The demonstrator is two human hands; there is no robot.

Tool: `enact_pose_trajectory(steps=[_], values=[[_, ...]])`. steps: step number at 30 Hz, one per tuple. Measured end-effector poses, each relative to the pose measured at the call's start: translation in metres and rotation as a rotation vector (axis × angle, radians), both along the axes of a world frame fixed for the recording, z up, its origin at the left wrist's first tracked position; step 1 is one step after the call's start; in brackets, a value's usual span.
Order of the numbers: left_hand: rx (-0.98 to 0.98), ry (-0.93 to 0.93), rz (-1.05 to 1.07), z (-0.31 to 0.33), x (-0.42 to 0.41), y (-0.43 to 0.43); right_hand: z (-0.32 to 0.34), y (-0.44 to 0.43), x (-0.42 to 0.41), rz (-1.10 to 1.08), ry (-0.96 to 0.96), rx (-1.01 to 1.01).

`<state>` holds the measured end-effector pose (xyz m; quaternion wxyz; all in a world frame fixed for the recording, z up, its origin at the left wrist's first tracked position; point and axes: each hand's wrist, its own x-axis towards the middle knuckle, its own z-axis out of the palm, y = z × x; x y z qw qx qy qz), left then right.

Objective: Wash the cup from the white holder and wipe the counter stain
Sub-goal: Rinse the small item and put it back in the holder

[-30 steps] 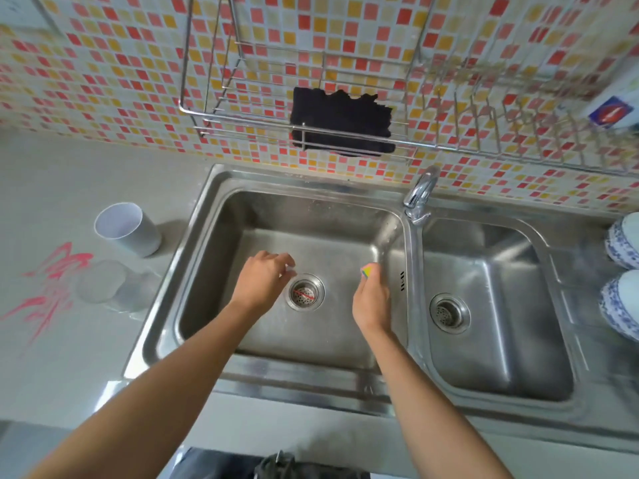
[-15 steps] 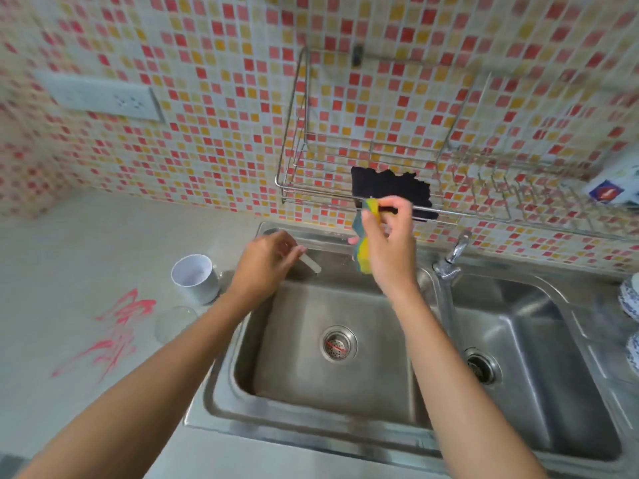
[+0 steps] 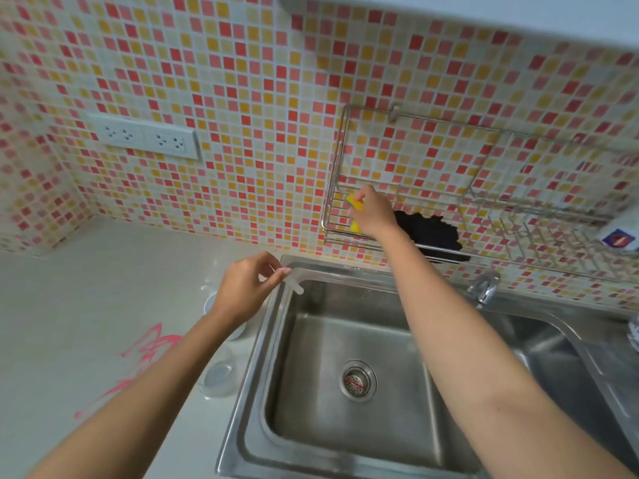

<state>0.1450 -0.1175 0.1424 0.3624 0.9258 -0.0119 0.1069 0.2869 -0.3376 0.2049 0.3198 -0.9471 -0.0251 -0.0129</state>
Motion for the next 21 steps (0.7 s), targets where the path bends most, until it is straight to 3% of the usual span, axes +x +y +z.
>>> enact_pose_trajectory(steps=[6, 10, 14, 17, 21], values=[[-0.009, -0.005, 0.032, -0.005, 0.002, 0.031, 0.008, 0.008, -0.012, 0.035, 0.080, -0.105], [-0.015, 0.000, 0.060, -0.010, 0.004, 0.060, -0.005, 0.024, -0.049, -0.040, -0.262, -0.122], [0.013, 0.046, 0.095, -0.029, 0.003, 0.096, -0.053, 0.064, -0.101, -0.001, -0.570, 0.089], [0.031, 0.107, 0.099, -0.050, 0.002, 0.115, -0.096, 0.100, -0.133, 0.075, -0.508, 0.177], [0.031, 0.186, 0.074, -0.082, 0.002, 0.129, -0.151, 0.138, -0.143, 0.178, -0.096, 0.191]])
